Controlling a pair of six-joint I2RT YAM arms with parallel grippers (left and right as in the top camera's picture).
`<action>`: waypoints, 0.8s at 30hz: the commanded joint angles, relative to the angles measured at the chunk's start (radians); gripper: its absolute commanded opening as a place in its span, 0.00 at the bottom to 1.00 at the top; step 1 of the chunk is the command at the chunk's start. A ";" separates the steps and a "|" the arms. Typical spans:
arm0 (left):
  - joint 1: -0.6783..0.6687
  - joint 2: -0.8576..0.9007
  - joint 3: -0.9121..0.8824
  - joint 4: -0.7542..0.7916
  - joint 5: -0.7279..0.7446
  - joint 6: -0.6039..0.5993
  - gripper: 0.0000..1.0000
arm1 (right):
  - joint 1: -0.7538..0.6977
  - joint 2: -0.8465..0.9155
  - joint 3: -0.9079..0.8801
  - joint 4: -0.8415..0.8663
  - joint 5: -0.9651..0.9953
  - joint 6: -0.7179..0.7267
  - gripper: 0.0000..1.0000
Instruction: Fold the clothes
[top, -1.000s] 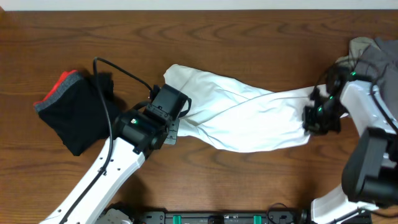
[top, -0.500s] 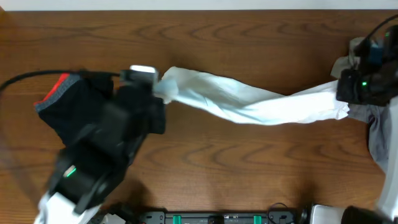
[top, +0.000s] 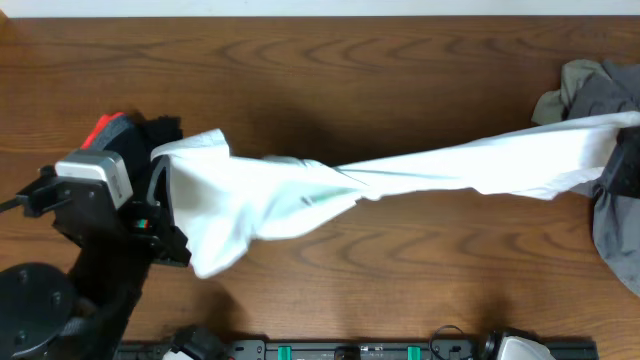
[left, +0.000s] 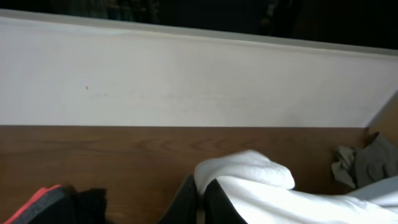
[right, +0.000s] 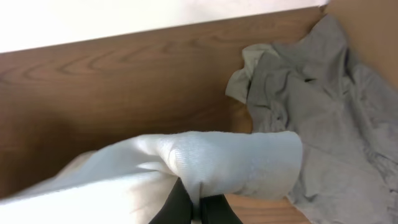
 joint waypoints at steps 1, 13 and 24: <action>0.003 0.062 0.007 0.006 -0.019 0.042 0.06 | -0.013 0.069 -0.001 0.003 0.032 0.017 0.01; 0.050 0.552 0.007 0.148 0.077 0.128 0.06 | -0.010 0.500 -0.002 0.027 0.028 0.008 0.01; 0.365 0.956 0.400 0.412 0.386 0.134 0.06 | -0.011 0.649 0.095 0.407 -0.039 0.146 0.01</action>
